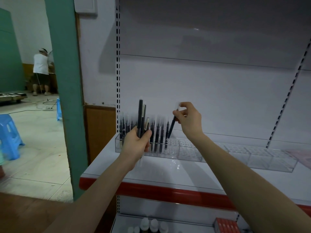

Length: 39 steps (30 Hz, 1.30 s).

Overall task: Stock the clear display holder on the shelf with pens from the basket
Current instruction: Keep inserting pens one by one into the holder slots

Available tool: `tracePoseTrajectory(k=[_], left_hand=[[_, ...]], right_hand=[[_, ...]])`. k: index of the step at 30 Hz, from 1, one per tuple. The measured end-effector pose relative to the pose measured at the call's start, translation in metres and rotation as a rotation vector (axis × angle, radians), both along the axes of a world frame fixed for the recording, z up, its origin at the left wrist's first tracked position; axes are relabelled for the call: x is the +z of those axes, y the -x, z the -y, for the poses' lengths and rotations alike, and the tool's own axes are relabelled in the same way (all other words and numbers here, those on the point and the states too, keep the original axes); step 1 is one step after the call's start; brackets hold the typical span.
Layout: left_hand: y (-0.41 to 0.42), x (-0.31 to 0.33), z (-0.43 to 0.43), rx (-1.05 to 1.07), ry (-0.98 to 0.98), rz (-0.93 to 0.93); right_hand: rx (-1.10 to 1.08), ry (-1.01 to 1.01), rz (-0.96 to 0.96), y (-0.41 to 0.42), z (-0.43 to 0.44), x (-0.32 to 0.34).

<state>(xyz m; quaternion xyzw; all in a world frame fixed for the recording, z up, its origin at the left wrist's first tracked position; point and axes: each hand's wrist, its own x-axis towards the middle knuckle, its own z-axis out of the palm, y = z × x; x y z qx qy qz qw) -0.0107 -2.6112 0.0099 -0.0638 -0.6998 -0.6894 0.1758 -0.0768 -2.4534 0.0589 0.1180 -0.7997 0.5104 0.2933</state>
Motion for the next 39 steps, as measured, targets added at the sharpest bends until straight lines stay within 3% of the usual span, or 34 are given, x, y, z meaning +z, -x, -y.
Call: tracePoseTrajectory(k=[7,36,39], left_hand=[[0.002,-0.002,0.002,-0.045,-0.138,-0.003],[-0.001,0.002,0.003,-0.072,-0.199,0.003],[-0.001,0.005,0.003,-0.091,-0.225,0.002]], right_hand=[[0.030,-0.069,0.030,0.004,0.007,0.001],[0.030,-0.215,0.260,0.012,0.009,-0.027],[0.013,-0.140,0.267,0.003,0.006,-0.027]])
